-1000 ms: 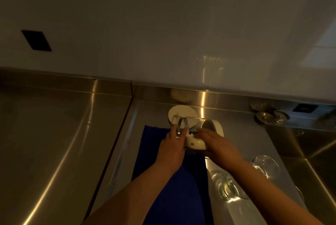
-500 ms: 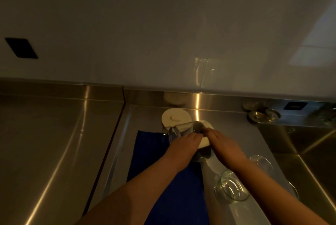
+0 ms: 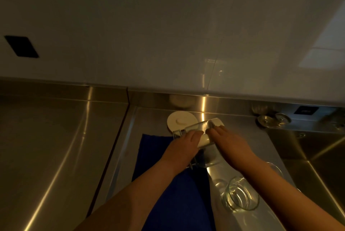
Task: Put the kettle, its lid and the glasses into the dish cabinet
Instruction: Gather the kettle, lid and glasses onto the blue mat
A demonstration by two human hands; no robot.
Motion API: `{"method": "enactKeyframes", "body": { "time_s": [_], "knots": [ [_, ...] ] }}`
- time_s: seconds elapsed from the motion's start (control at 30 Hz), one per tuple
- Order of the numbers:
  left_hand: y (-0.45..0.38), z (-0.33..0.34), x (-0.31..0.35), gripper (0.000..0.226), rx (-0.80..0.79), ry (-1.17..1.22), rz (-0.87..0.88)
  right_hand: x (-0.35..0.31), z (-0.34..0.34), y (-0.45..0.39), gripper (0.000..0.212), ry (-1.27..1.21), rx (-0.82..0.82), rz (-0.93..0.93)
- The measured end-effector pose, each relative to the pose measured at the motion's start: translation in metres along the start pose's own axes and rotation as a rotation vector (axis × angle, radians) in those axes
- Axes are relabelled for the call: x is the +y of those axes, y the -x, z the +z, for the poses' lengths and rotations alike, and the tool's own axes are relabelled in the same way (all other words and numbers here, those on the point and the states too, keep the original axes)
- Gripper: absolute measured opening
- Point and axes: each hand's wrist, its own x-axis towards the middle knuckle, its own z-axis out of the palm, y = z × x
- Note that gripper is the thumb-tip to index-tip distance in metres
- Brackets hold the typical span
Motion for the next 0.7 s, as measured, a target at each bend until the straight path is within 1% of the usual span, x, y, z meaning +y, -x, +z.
{"method": "enactKeyframes", "body": {
  "time_s": [0.13,0.23,0.33,0.4,0.5,0.53,0.6,0.63,0.7],
  "knots": [
    [0.003,0.005,0.002,0.055,0.069,-0.083,-0.004,-0.008,-0.006,-0.01,0.047,-0.051,0.047,-0.074],
    [0.008,0.002,-0.002,0.058,0.103,-0.079,-0.014,-0.01,-0.003,-0.013,0.052,-0.064,0.05,-0.079],
    [0.013,-0.003,-0.012,0.062,0.124,-0.078,-0.011,-0.008,0.01,-0.007,0.058,-0.11,0.107,0.023],
    [0.016,-0.005,-0.015,0.063,0.11,-0.081,-0.014,-0.01,0.019,-0.002,0.056,-0.173,0.155,0.131],
    [0.015,-0.006,-0.016,0.064,0.111,-0.094,-0.048,-0.023,0.027,-0.004,0.036,-0.455,0.192,0.319],
    [0.013,-0.007,-0.015,0.067,0.124,-0.121,-0.032,-0.026,0.028,-0.009,0.037,-0.561,0.174,0.368],
    [0.009,-0.008,-0.008,0.076,0.145,-0.194,0.065,-0.028,0.03,-0.02,0.043,-0.599,0.134,0.392],
    [0.008,-0.008,-0.003,0.078,0.155,-0.203,0.093,-0.028,0.029,-0.023,0.045,-0.554,0.116,0.36],
    [0.007,-0.007,0.001,0.077,0.196,-0.187,0.071,-0.031,0.023,-0.027,0.045,-0.505,0.079,0.311]
  ]
}}
